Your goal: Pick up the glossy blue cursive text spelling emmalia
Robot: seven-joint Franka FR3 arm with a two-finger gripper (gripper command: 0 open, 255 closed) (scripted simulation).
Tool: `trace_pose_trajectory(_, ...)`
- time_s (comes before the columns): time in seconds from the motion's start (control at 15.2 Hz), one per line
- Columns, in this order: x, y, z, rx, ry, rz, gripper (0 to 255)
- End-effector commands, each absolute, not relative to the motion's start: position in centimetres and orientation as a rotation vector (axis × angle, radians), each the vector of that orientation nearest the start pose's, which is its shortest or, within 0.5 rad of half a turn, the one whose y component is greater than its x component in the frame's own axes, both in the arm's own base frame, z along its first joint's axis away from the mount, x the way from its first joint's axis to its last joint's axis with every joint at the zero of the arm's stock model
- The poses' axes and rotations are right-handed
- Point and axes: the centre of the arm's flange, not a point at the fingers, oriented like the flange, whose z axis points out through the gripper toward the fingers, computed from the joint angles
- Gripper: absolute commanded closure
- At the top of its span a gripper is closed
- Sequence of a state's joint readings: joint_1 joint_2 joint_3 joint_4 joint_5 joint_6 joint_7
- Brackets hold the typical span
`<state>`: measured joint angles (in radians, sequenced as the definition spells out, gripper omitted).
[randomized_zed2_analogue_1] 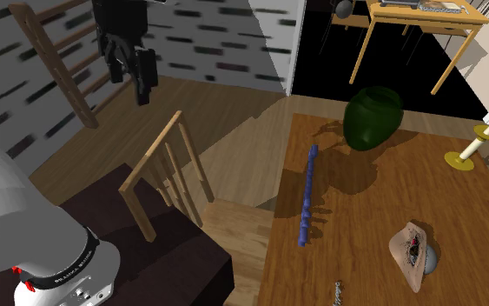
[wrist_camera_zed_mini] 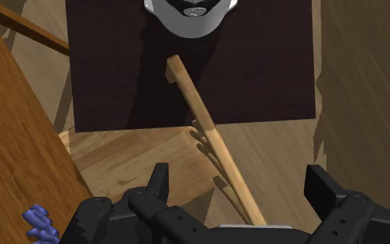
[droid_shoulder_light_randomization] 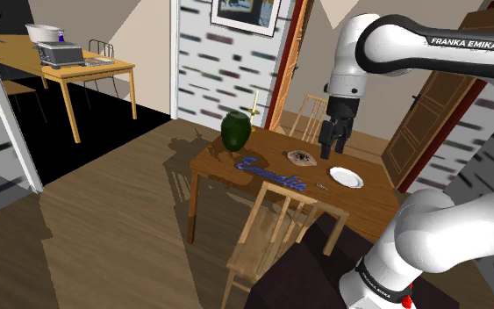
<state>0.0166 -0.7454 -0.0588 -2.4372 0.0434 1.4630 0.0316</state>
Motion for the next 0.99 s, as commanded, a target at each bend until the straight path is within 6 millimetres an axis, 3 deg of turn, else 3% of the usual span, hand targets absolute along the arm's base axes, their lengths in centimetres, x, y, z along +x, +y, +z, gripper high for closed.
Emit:
trace_pose_trajectory(0.0, 29.9, -1.1, 53.2, -3.038, 0.082, 0.351, 0)
trace_pose_trajectory(0.92, 38.0, -11.3, 41.3, -3.078, -0.157, 0.307, 0)
